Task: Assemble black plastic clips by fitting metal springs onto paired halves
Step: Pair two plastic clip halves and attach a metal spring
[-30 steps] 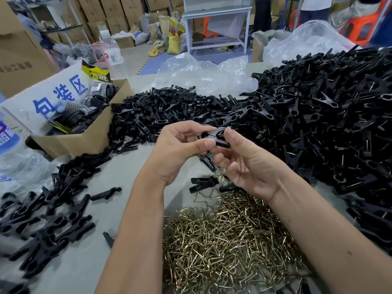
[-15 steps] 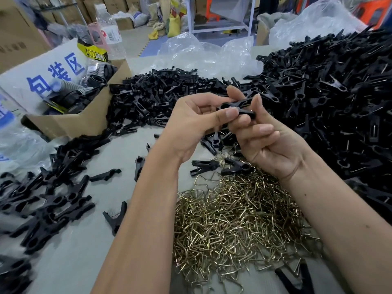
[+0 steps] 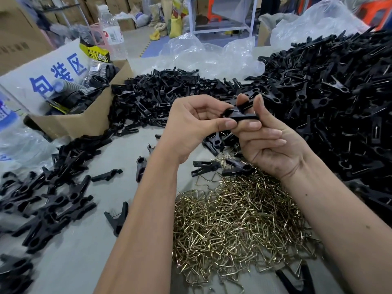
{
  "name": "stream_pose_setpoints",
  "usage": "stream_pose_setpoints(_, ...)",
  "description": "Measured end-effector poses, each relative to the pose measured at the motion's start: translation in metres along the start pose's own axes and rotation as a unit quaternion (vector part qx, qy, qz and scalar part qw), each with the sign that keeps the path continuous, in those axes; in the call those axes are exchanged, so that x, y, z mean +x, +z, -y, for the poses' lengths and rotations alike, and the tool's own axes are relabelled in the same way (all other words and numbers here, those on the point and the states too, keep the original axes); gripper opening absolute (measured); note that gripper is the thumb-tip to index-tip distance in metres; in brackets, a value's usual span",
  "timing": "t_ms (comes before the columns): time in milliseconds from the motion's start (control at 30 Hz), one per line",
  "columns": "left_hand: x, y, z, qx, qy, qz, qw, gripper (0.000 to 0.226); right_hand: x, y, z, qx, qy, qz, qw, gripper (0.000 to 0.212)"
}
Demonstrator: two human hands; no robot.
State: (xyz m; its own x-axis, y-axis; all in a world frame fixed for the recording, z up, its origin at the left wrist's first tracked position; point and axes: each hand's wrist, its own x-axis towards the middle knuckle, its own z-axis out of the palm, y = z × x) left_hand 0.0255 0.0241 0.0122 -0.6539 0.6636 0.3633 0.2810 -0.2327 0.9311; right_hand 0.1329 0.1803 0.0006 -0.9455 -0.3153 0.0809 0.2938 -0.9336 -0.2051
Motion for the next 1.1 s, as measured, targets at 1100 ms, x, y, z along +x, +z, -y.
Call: stream_pose_setpoints(1100,-0.015,-0.083,0.015,0.341,-0.094,-0.319,0.879,0.009,0.010,0.013,0.004,-0.529,-0.314,-0.287,0.734,0.038)
